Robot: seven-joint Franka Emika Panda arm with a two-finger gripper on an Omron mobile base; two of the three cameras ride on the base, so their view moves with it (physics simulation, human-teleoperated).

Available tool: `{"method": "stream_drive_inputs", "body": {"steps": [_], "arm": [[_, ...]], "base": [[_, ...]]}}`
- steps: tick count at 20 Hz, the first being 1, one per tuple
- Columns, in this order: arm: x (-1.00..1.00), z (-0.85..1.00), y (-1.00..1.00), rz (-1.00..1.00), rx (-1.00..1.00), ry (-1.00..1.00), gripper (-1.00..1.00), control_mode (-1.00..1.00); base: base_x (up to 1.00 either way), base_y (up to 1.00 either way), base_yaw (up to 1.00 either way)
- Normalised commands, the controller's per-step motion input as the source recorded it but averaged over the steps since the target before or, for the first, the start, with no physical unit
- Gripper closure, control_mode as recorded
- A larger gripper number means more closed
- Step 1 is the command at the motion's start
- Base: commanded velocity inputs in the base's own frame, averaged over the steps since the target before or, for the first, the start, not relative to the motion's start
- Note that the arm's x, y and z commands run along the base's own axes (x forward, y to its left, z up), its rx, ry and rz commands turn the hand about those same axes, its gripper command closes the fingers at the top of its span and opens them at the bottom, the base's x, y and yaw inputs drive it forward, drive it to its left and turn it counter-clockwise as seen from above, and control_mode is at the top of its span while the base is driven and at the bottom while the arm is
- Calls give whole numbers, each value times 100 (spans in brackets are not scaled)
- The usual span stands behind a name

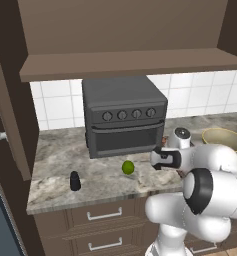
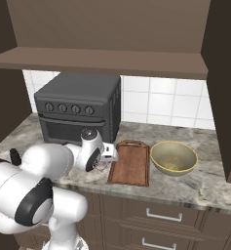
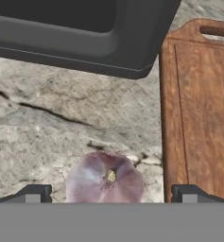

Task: Open the cabinet. Place the bowl and condiment on the counter. Then place the lime and garlic on the cutting board.

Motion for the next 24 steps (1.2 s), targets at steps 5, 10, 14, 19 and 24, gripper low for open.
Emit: {"method": "stream_drive_inputs", "body": {"steps": [5,10,14,19,24], "arm": [[0,-23,0,0,0,0,-100,-100],[0,-23,0,0,1,0,-100,-100],[0,-20,6,0,0,0,100,-100],[0,-2,1,0,0,0,100,-100],[0,0,0,0,0,0,100,-100]], "base": [[0,0,0],[0,0,0],[0,0,0],[0,0,0],[0,0,0]]}}
